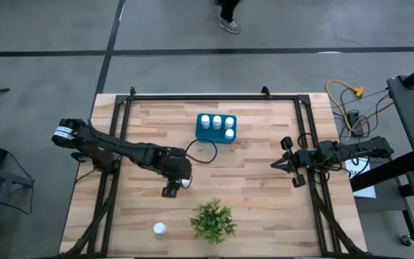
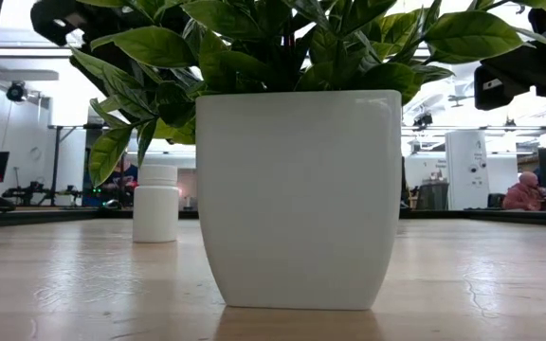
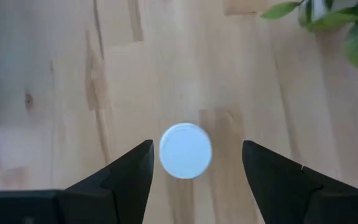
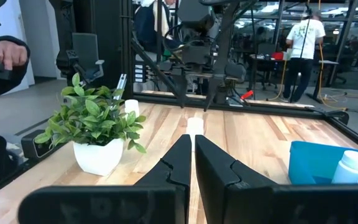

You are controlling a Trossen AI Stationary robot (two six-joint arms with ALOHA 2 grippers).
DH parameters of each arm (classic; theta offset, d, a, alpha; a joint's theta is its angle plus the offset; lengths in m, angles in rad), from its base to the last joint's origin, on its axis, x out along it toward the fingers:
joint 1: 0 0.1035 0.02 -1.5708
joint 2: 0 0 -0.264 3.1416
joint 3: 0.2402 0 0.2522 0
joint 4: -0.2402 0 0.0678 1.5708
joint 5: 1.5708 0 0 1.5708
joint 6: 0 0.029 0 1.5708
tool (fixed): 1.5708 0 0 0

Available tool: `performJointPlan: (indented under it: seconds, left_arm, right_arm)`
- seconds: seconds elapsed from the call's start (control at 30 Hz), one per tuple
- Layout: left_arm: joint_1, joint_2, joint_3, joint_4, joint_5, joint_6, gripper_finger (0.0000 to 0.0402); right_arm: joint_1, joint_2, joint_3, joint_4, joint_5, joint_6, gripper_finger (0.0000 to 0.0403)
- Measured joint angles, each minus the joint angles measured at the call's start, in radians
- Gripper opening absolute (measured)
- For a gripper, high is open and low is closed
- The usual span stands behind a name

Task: Pick and place pill bottles into a basket
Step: Put the white pill bottle into the blue bin

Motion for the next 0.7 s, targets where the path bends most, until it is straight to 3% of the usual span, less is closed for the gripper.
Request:
performJointPlan:
  seconds: [0.5,0.7]
  left_arm:
    - [0.001,0.002,-0.065,0.081,-0.017,-0.002,0.0227]
    - [0.001,0.055,-0.066,0.102,-0.019,0.0,0.0227]
  right_arm:
    - [0.0,0.0,0.0,0.0,0.0,-0.001,0.0012]
    - [0.0,0.0,0.0,0.0,0.0,0.0,0.0012]
